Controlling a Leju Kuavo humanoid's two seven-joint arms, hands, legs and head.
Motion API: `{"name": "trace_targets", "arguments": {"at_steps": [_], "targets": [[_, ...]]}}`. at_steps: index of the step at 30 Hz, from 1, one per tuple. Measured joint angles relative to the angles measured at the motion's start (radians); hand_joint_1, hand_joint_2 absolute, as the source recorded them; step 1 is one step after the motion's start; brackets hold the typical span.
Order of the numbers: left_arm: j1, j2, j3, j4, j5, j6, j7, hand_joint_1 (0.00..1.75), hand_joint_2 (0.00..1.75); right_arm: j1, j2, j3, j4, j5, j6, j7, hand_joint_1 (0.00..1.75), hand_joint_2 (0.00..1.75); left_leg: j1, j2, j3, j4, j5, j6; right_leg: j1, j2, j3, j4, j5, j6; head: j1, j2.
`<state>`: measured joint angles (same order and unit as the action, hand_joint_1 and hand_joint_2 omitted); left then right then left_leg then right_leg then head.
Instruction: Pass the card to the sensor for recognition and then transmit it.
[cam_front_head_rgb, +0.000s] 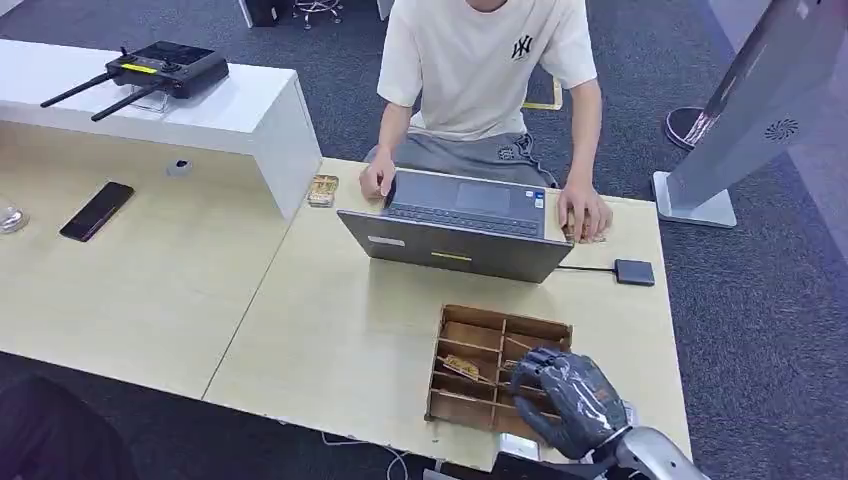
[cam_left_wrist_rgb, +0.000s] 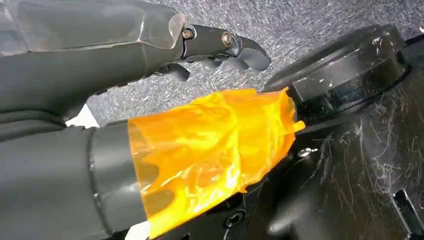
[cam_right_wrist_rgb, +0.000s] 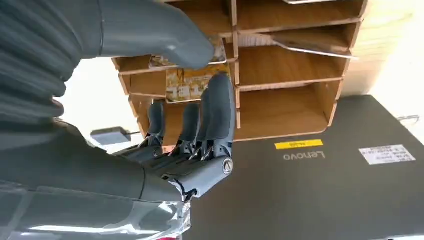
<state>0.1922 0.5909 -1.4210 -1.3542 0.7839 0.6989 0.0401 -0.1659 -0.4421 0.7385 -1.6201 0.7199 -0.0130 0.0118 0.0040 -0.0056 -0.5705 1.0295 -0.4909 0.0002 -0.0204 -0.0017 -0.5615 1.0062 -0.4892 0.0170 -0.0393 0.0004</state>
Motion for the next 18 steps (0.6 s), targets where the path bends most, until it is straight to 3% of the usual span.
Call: {"name": "trace_targets", "arguments": {"at_steps": [7,12,18], "targets": [[-0.003,0.0,-0.009,0.0,-0.003,0.0,0.001,0.0,0.0,-0.008,0.0,0.0,0.011,0.005,-0.003,0.006,0.84,1.75,0.0,0.0,0.0,0.0,0.0,0.0,0.0,0.0,0.0,0.0,0.0,0.0,0.0,0.0],[-0.003,0.001,-0.013,0.0,-0.008,0.0,0.001,0.0,0.0,-0.008,0.0,0.0,0.014,0.008,-0.008,0.007,0.91,1.75,0.0,0.0,0.0,0.0,0.0,0.0,0.0,0.0,0.0,0.0,0.0,0.0,0.0,0.0],[-0.002,0.001,-0.013,0.0,-0.03,0.0,0.019,0.0,0.0,-0.008,0.0,0.0,0.021,0.019,-0.009,0.009,0.87,1.75,0.0,0.0,0.0,0.0,0.0,0.0,0.0,0.0,0.0,0.0,0.0,0.0,0.0,0.0]]}}
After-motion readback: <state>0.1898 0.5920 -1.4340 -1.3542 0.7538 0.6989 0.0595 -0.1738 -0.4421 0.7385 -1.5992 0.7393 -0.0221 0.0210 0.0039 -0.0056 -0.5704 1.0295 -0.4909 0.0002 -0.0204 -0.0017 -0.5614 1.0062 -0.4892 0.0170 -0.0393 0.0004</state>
